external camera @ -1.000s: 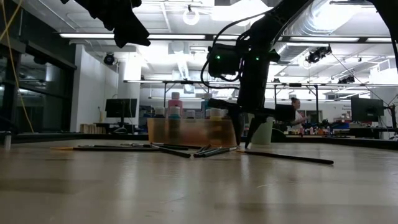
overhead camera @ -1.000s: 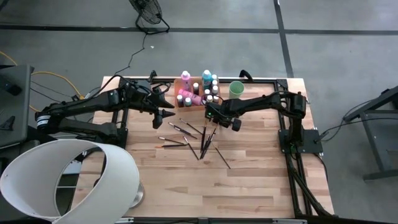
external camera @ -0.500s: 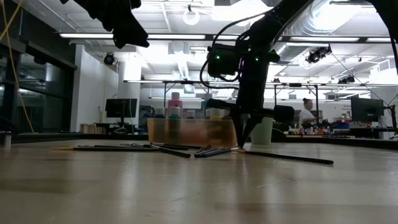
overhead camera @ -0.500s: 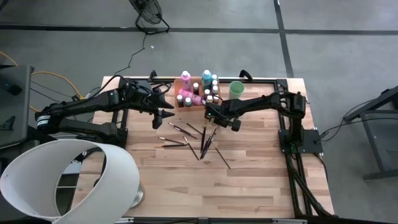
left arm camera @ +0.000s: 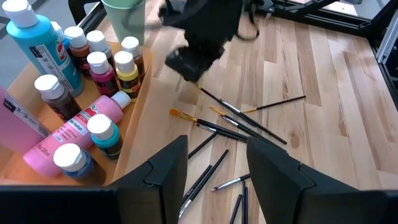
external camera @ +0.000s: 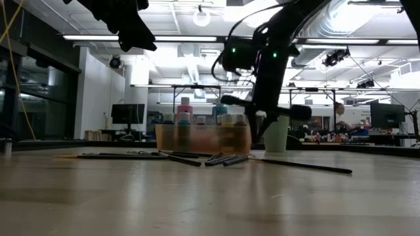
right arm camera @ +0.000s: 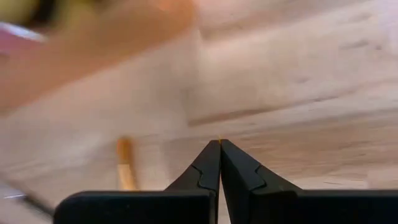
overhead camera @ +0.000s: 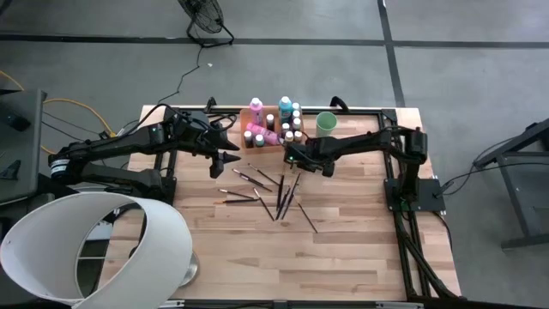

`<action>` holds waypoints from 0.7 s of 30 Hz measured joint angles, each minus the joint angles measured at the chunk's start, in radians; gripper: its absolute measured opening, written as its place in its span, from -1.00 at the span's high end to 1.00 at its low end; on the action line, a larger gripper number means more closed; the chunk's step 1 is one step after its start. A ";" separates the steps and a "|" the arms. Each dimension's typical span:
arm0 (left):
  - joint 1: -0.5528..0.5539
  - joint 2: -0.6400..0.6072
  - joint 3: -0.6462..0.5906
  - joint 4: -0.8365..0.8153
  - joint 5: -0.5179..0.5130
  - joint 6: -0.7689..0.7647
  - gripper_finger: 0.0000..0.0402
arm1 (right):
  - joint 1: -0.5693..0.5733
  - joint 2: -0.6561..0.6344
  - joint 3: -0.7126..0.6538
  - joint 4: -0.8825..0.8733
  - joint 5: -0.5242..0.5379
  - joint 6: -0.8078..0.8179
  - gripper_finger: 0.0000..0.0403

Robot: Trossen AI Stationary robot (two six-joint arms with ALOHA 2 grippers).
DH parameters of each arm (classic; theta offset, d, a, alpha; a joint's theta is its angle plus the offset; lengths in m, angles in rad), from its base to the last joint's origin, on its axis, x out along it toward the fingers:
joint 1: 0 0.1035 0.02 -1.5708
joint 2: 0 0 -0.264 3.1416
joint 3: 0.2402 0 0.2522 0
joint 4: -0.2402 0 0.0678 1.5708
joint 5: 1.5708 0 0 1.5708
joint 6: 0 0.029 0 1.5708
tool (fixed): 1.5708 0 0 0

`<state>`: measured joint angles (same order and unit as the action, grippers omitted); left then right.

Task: Pick & Place Paint Supplies
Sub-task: Put the gold paint brush into the green cup

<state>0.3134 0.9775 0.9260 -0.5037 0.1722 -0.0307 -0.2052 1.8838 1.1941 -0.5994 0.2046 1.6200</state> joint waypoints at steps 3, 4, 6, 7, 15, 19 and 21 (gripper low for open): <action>0.000 0.000 0.000 0.000 0.000 0.000 0.20 | 0.006 -0.026 0.001 -0.003 0.022 -0.013 0.98; 0.000 0.000 0.000 0.000 0.000 0.000 0.20 | 0.010 -0.035 0.000 -0.006 0.029 -0.022 0.98; 0.000 0.000 0.000 -0.001 0.000 0.000 0.20 | 0.019 -0.063 0.001 -0.014 0.051 -0.031 0.98; 0.000 0.000 0.000 -0.001 0.000 -0.001 0.20 | 0.024 -0.080 0.001 -0.025 0.066 -0.040 0.98; 0.000 0.000 0.000 -0.005 0.000 -0.004 0.20 | 0.077 -0.278 0.004 -0.132 0.293 -0.057 0.98; 0.000 0.000 0.000 -0.004 0.000 -0.005 0.20 | 0.093 -0.390 0.004 -0.157 0.480 -0.102 0.98; 0.000 0.000 0.000 -0.004 0.000 -0.007 0.20 | 0.093 -0.435 0.004 -0.155 0.589 -0.156 0.98</action>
<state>0.3134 0.9774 0.9257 -0.5081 0.1719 -0.0380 -0.1127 1.4489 1.1984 -0.7544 0.7935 1.4640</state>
